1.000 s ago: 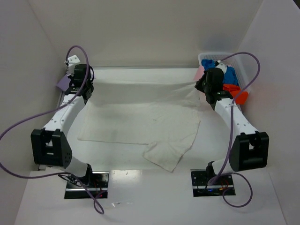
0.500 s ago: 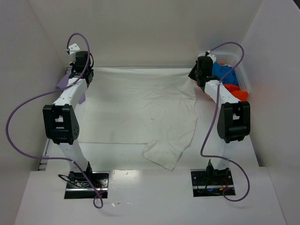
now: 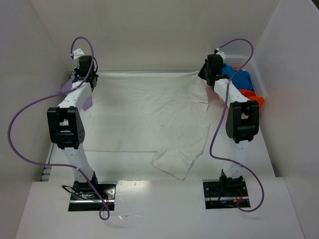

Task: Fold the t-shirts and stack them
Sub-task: Flatten out the tshirt, then grap the side of the flattened tshirt furthest away from the robot with both arms

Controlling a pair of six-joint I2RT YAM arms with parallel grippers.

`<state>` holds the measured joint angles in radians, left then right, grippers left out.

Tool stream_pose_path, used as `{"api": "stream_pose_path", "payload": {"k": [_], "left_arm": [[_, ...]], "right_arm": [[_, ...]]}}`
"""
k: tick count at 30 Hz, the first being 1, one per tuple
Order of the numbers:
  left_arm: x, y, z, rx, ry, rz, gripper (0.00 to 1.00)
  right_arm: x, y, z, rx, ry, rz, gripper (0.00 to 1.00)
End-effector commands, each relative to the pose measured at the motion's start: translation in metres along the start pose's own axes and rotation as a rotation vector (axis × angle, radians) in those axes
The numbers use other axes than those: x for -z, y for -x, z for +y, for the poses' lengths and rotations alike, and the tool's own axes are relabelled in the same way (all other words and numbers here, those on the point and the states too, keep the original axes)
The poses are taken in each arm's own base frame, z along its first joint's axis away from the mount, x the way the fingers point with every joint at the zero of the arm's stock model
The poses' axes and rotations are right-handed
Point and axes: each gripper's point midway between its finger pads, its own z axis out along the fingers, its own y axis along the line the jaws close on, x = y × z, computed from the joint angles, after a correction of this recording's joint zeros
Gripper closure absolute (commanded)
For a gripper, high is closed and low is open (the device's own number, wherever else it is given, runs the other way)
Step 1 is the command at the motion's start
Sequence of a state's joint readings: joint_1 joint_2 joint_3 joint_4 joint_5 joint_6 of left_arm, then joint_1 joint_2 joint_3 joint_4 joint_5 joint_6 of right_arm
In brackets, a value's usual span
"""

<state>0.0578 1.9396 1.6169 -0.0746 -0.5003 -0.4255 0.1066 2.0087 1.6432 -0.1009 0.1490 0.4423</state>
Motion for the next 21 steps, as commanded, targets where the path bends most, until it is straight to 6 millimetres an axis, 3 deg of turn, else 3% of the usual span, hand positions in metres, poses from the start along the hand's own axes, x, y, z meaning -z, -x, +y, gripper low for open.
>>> {"api": "stream_pose_path", "payload": {"k": [1,2,9,11,15,21], "left_arm": [[-0.006,0.032,0.011,0.040,0.028,-0.082,1.00],[-0.006,0.032,0.011,0.039,0.028,-0.082,1.00],[-0.020,0.027,0.016,0.029,0.033,-0.063,1.00],[-0.021,0.032,0.019,0.036,0.030,-0.069,1.00],[-0.025,0.024,0.022,0.028,0.029,-0.040,1.00],[-0.007,0.017,0.029,0.030,0.015,-0.020,1.00]], "right_arm": [[-0.007,0.045,-0.003,0.026,-0.027,-0.102,1.00],[-0.007,0.054,0.001,0.023,-0.021,-0.116,1.00],[-0.018,0.056,0.008,0.023,0.002,-0.112,1.00],[-0.018,0.053,0.008,0.025,0.005,-0.099,1.00],[-0.017,0.035,0.004,0.013,0.009,-0.053,1.00],[-0.003,0.015,-0.006,0.008,0.005,-0.023,1.00]]}}
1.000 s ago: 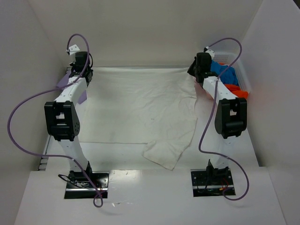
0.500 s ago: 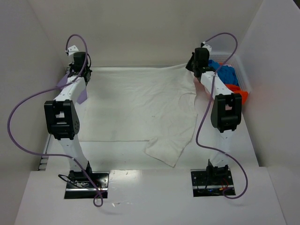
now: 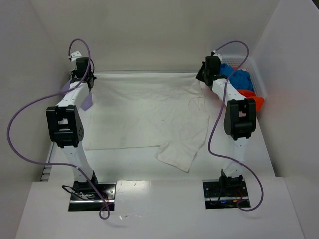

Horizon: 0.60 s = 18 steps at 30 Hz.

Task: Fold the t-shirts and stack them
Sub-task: Grap the side of the flattened tshirt furthest away from the robot with both arms, then fold the flattened tshirt in 1/3 of the way

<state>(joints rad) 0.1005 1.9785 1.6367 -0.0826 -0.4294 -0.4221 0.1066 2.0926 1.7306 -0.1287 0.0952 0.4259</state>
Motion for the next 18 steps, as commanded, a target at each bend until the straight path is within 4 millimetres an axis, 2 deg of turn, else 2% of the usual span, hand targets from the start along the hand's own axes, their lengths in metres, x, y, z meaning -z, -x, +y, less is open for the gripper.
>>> {"api": "stream_pose_path", "payload": {"k": [1,2,4,5,8,9,10,14,15,18], "left_arm": [[0.010,0.013,0.028,0.028,0.052,-0.037,1.00],[0.012,0.008,0.031,0.038,0.055,-0.028,1.00],[0.018,0.006,0.039,0.060,0.065,-0.028,1.00],[0.020,-0.009,0.044,0.065,0.075,-0.001,1.00],[0.027,-0.015,0.057,0.095,0.088,0.012,1.00],[0.028,-0.024,0.063,0.092,0.091,0.032,1.00],[0.032,-0.023,0.062,0.103,0.079,0.032,1.00],[0.035,-0.034,0.069,0.110,0.085,0.054,1.00],[0.038,-0.031,0.067,0.114,0.071,0.049,1.00],[0.039,-0.044,0.070,0.104,0.072,0.081,1.00]], "right_arm": [[0.020,0.021,-0.015,-0.019,-0.036,-0.061,1.00],[0.021,0.010,-0.019,-0.017,-0.036,-0.041,1.00],[0.028,0.006,-0.021,-0.016,-0.039,-0.034,1.00],[0.029,-0.004,-0.026,-0.014,-0.047,-0.017,1.00],[0.039,-0.013,-0.031,-0.022,-0.053,-0.005,1.00],[0.042,-0.015,-0.032,-0.022,-0.055,-0.002,1.00],[0.048,-0.010,-0.030,-0.023,-0.049,-0.013,1.00],[0.061,-0.018,-0.035,-0.022,-0.055,-0.001,1.00],[0.063,-0.020,-0.036,-0.021,-0.057,0.002,1.00],[0.065,-0.030,-0.041,-0.020,-0.064,0.015,1.00]]}}
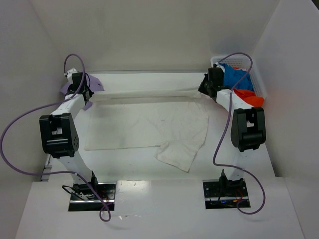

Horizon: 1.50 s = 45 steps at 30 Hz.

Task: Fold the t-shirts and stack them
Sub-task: Fold the flattened tshirt in 1/3 of the way

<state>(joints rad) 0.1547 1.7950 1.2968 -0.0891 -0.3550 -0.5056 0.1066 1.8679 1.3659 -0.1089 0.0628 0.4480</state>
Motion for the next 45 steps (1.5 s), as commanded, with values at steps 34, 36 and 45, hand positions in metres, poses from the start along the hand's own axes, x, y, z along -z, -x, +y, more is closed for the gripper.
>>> {"api": "stream_pose_path", "payload": {"k": [34,36,45], "left_arm": [[0.050,0.004,0.024,0.071,-0.014,-0.015,0.54],[0.058,0.016,0.022,0.073,-0.029,-0.048,0.39],[0.075,0.033,-0.030,0.018,-0.318,-0.055,0.10]], "right_arm": [[0.038,-0.016,-0.024,-0.027,-0.033,-0.029,0.63],[0.041,-0.006,-0.019,-0.030,-0.018,-0.056,0.60],[0.011,0.002,0.016,0.004,0.128,0.007,0.44]]}}
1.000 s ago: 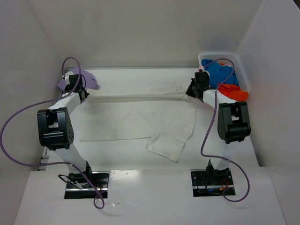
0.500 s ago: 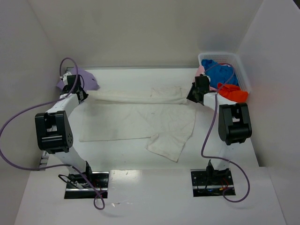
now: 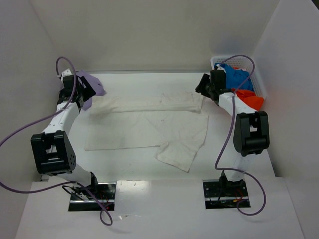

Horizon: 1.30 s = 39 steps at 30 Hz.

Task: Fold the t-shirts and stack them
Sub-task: Fold the flattened tshirt in 1/3 of the way

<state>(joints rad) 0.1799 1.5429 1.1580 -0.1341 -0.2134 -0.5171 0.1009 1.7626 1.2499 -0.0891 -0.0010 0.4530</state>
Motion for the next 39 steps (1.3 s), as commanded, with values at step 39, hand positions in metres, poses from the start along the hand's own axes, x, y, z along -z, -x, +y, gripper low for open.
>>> {"api": "stream_pose_path", "payload": {"k": [39], "left_arm": [[-0.084,-0.055,-0.021,-0.130,-0.125,0.192,0.19]], "right_arm": [[-0.088,-0.060,0.048,0.113,0.210,0.203,0.45]]}}
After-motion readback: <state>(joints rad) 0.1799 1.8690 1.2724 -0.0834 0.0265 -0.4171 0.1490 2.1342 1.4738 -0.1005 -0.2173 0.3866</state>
